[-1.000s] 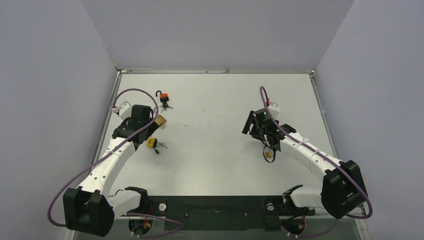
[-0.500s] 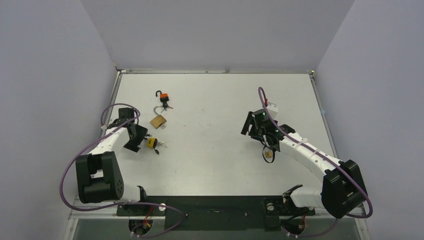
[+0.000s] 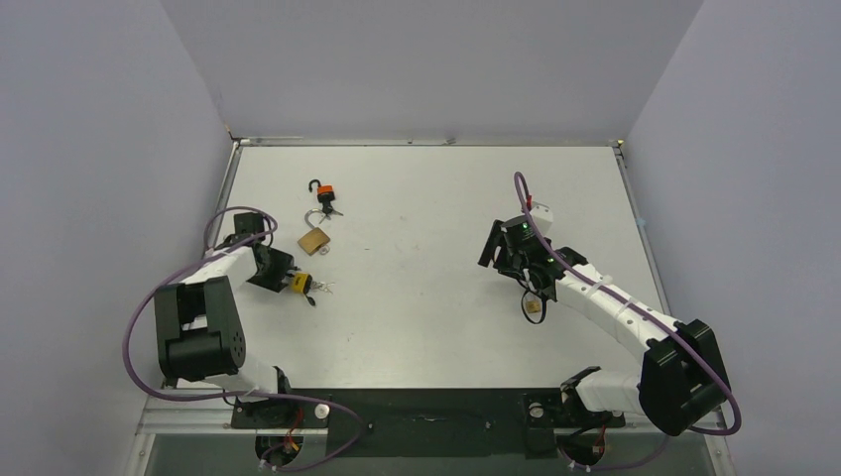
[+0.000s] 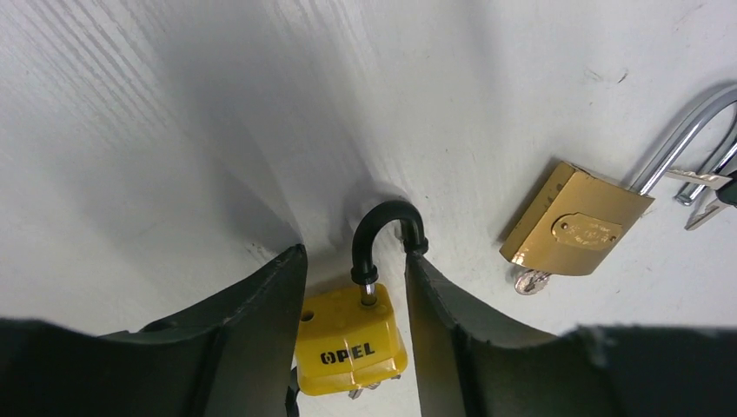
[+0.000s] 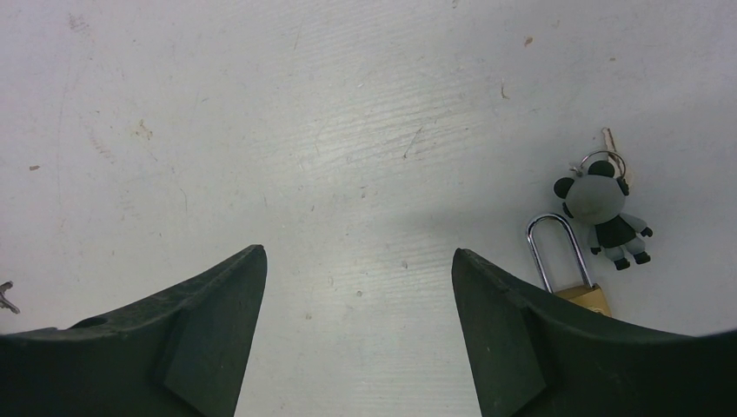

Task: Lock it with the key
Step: Pick up the lock from the center of the board.

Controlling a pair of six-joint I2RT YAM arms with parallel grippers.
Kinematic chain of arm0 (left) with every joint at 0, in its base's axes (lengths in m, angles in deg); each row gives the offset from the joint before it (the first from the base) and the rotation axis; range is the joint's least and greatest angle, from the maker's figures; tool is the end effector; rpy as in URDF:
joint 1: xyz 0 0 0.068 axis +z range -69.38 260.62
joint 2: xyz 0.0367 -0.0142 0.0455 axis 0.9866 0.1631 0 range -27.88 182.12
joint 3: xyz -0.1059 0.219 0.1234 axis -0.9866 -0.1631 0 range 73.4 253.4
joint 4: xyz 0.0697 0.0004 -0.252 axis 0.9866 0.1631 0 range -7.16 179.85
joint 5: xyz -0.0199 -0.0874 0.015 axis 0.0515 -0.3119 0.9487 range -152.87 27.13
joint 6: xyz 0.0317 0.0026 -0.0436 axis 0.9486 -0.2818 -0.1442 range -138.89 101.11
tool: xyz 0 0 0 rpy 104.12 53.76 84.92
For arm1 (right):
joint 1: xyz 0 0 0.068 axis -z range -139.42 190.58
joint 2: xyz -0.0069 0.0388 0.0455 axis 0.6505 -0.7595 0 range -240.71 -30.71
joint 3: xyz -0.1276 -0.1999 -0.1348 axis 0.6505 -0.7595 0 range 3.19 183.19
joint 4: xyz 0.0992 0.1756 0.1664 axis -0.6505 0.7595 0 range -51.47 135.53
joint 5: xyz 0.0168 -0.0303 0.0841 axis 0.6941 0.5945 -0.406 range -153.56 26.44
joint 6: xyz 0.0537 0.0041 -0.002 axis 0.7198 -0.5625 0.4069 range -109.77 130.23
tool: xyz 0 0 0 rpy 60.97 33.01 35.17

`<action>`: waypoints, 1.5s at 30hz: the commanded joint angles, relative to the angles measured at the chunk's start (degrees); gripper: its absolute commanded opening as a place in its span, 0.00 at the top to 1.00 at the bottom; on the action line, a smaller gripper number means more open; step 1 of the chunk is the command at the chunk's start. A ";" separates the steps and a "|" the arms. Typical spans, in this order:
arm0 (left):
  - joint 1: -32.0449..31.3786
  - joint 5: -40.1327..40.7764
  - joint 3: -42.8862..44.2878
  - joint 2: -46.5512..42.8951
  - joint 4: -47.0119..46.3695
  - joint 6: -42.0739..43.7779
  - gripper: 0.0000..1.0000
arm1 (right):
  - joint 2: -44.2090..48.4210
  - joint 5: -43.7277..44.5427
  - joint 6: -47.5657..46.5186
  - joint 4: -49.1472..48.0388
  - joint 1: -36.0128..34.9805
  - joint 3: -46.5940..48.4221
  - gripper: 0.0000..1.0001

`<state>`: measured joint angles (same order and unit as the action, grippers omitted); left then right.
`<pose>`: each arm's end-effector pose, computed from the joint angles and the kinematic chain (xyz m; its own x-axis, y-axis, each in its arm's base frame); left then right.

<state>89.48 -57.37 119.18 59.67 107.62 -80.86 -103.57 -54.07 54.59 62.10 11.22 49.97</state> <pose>0.2711 0.0458 0.1584 -0.2573 -0.9294 -0.2646 -0.8898 0.3346 -0.3102 0.2288 0.1220 0.2288 -0.7479 0.3706 -0.5507 0.1853 0.9132 0.3629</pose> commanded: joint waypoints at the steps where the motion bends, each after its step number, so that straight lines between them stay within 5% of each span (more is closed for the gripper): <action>1: 0.53 1.19 1.45 2.11 -1.82 -0.47 0.65 | -0.02 -0.34 0.20 -2.36 -0.35 0.24 0.27; 12: 0.41 3.60 3.32 6.95 0.80 0.57 0.77 | 0.22 -1.20 1.01 -4.59 -0.35 -0.47 0.27; 14: 0.37 3.19 3.30 7.64 0.83 0.70 0.83 | 0.50 -1.91 1.38 -5.50 -0.34 -1.24 0.27; 16: 0.33 1.82 2.64 8.19 -0.34 0.71 1.00 | 0.79 -2.35 1.58 -6.22 -0.34 -1.74 0.27; 23: 0.36 -3.26 0.30 5.59 -2.73 2.43 1.00 | 4.28 -5.93 0.80 -10.50 -0.73 -3.84 0.26; 39: -1.88 -10.23 2.25 -23.94 6.20 7.53 1.00 | 11.46 -5.68 -3.56 -19.98 -10.69 -2.94 0.21; 45: -7.54 -10.94 7.49 -30.30 7.89 5.49 1.00 | 12.13 -8.47 -3.20 -29.02 -14.41 -2.68 0.20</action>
<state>85.68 -66.07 120.40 33.70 115.69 -74.04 -92.73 -60.73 51.81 42.98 -1.37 45.36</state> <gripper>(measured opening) 0.043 0.801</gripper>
